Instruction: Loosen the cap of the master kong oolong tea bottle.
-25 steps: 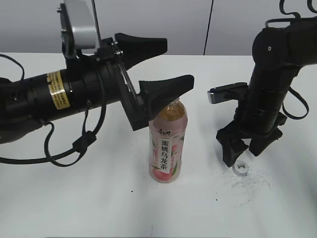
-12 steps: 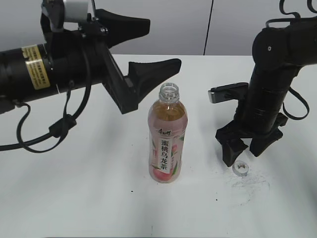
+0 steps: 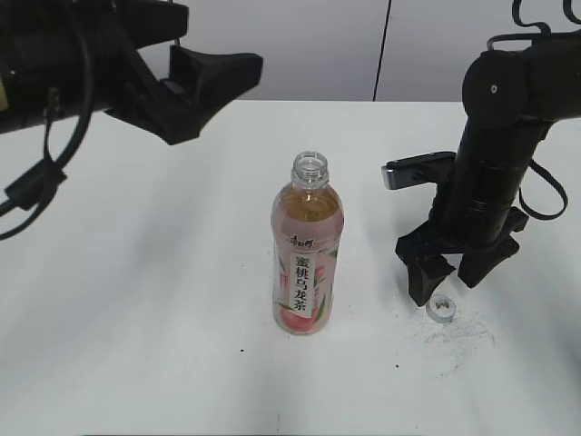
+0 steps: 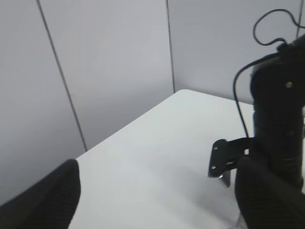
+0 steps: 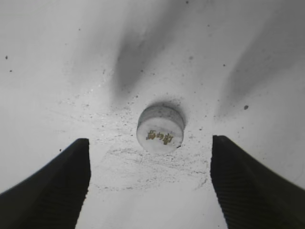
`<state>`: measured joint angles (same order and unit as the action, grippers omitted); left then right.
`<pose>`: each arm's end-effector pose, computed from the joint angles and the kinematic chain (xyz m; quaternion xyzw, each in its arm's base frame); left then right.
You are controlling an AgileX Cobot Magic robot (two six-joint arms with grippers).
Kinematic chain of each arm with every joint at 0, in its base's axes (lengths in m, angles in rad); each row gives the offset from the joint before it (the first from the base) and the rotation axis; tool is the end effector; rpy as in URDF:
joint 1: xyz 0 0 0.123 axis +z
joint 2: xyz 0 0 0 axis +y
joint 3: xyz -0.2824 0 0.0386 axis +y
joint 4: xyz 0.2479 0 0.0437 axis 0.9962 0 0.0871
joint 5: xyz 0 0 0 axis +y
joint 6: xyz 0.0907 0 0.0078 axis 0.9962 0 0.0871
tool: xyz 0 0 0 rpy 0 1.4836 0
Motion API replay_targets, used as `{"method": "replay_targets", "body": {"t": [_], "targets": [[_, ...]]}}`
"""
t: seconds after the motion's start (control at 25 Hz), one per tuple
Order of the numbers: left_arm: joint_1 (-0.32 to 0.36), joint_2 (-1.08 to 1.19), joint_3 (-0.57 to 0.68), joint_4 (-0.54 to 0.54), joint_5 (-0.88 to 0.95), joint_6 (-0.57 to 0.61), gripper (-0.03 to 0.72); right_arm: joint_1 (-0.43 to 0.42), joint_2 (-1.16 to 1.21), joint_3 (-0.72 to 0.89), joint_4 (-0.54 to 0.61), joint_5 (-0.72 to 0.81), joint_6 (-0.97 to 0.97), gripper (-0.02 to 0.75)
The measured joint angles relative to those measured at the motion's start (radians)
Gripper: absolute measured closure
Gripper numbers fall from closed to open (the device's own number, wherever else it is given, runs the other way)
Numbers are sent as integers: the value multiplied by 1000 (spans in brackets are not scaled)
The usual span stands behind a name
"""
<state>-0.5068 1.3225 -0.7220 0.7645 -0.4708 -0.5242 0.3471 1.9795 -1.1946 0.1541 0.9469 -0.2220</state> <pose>0.2332 -0.1621 0.2882 0.3512 0.6729 -0.2226 0.6117 0.3230 0.1289 0.1324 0.2344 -0.9696 -0.0584 0.0405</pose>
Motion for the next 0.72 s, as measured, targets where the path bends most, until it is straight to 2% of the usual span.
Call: {"method": "replay_targets", "body": {"t": [0.16,0.24,0.52,0.6,0.72], "targets": [[0,-98,0,-38,219,-3,99,0,0,0,-1,8,0,150],[0,-139,1,-94,335,-3,99,0,0,0,-1,15,0,150],[0,-257,1,-417,815,3,101,0,-17,-6,-5,59,0,150],[0,-299,1,-504,970,47,101,0,-41,-7,-5,67,0,150],[0,-385,1,-646,1165,201,101,0,-101,-7,-5,88,0,150]]}}
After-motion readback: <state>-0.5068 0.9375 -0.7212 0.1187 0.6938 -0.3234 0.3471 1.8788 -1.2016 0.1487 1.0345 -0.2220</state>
